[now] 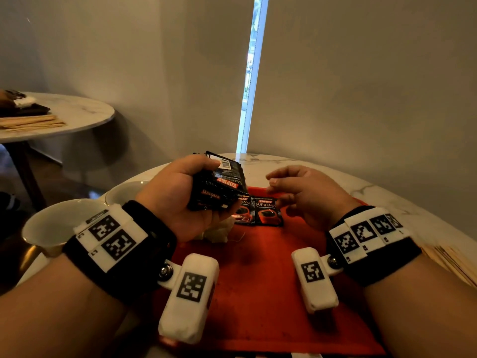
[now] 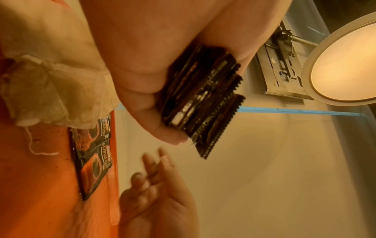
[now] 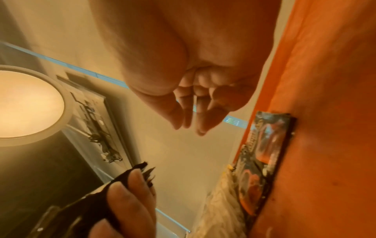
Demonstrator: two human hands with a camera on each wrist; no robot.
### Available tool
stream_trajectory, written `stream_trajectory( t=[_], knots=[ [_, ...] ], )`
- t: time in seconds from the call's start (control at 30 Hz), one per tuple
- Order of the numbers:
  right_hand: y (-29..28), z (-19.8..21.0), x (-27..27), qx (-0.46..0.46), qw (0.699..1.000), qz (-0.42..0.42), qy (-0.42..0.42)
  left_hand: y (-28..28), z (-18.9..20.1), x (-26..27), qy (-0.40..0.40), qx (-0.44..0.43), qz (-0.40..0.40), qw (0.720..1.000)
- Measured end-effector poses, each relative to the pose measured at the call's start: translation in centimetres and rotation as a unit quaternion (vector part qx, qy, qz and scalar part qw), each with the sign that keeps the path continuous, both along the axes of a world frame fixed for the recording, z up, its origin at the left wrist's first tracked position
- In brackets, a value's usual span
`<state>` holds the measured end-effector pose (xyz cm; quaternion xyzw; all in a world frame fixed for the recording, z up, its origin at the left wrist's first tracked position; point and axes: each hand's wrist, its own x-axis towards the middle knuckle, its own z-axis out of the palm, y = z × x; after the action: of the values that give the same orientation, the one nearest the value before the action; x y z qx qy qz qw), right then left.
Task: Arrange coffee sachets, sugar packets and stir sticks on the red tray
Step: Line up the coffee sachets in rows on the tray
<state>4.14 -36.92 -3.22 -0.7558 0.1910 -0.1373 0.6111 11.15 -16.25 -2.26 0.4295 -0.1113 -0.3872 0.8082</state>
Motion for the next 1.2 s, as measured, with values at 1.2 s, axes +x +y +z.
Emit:
stream_trajectory(
  t=[1.2],
  knots=[
    [1.5,-1.4,0.9,0.08,0.993,-0.07,-0.047,0.2,0.3,0.6,-0.009,-0.008,0.012,1.0]
  ],
)
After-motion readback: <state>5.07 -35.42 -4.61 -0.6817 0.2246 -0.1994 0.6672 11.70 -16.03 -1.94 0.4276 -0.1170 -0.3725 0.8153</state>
